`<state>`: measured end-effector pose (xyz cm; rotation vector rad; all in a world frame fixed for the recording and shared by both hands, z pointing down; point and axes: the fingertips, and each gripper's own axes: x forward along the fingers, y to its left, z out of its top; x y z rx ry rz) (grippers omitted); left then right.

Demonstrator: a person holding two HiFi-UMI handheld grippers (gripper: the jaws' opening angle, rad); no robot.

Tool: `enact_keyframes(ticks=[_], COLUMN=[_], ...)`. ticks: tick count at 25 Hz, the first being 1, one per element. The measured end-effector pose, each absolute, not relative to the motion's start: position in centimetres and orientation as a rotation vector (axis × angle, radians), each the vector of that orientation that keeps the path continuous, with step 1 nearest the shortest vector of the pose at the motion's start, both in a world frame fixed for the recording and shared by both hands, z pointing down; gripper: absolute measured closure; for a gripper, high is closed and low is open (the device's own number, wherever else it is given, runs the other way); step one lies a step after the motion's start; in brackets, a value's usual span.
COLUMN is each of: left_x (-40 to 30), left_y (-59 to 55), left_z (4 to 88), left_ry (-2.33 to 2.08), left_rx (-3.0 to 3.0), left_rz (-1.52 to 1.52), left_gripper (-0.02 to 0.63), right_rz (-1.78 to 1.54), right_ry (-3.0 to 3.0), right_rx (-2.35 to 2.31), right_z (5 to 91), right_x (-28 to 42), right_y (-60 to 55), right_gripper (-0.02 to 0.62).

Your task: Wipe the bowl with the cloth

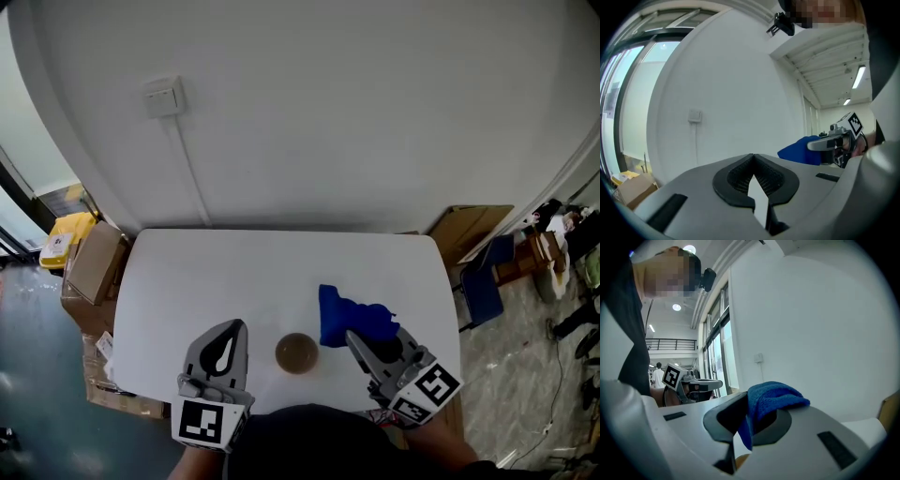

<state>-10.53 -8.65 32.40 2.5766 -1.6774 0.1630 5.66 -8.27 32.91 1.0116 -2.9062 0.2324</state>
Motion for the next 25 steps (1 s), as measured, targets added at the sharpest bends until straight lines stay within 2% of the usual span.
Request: enact_keyframes(ticks=[25], left_x=[-9.5], left_y=[-7.9], left_z=[32.3], left_ry=[-1.663], left_rx=[2.618], left_rz=[0.189], left_gripper=[0.595], right_rz=[0.138], right_ry=[-2.854], right_rx=[1.104], right_z=[32.4], right_x=[5.7], right_y=[-8.3], right_gripper=[0.569])
